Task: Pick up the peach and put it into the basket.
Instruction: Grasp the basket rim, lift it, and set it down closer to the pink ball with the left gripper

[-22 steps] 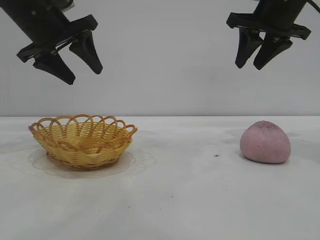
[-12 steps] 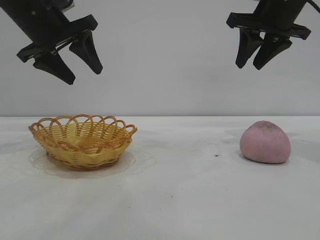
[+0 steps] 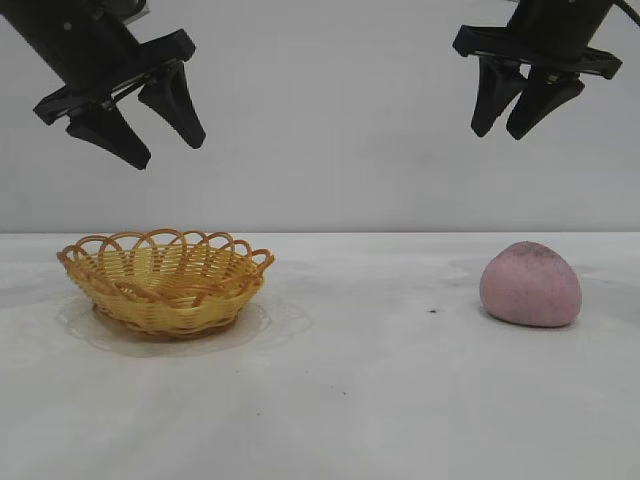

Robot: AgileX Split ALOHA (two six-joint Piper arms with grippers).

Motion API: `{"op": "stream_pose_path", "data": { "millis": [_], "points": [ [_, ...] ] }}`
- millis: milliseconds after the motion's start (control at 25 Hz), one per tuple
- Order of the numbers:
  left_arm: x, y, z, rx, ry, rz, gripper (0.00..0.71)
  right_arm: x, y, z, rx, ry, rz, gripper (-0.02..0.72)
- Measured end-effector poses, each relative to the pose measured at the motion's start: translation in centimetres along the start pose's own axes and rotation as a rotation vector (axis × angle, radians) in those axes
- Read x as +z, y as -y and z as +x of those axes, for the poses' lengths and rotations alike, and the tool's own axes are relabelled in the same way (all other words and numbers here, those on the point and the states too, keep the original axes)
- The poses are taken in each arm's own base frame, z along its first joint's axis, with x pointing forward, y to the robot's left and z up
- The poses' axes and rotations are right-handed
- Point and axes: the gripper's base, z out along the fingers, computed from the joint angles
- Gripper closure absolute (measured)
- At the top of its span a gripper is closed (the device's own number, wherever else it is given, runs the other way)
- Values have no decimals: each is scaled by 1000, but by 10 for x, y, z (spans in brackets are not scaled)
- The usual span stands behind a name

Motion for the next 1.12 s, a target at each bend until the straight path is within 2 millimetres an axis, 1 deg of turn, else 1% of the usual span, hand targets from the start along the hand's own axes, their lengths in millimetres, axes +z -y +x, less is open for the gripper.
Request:
{"op": "stream_pose_path", "data": {
  "millis": [80,160,360,560,640,720,760,840,880,920,1000,1040,1080,1120],
  "points": [
    [0,0,0,12,-6,3,266,0,0,0,0,0,0,376],
    [-3,4,-4,70,-39,26,266,0,0,0,-1,0,1,376],
    [-22,12,-26,313,-168,53,266,0,0,0,-1,0,1,376],
    [-48,11,-38,435,-387,-1,266,0,0,0,-5,-1,2,376],
    [-49,8,-36,438,-490,-8,266,0,0,0,-5,-1,2,376],
    [-42,2,-33,440,-550,-18,266,0,0,0,-5,-1,2,376],
    [-37,0,-31,435,-566,-18,334,0,0,0,-7,-1,2,376],
    [-26,-3,-25,437,-599,-5,413,0,0,0,-7,-3,1,376],
    [-20,-4,-22,446,-617,1,431,0,0,1,-7,-7,-1,376],
    [-15,-3,-19,463,-635,2,417,0,0,1,-7,-9,-2,376],
    [-6,1,-17,498,-658,-5,417,0,0,1,-7,-13,-4,376],
    [-1,4,-15,519,-671,-7,457,0,0,1,-7,-15,-5,376],
    [4,7,-14,542,-685,-12,443,0,0,1,-7,-15,-5,376],
    [9,10,-12,559,-699,-15,443,0,-1,2,-7,-19,-7,376]
  ]
}}
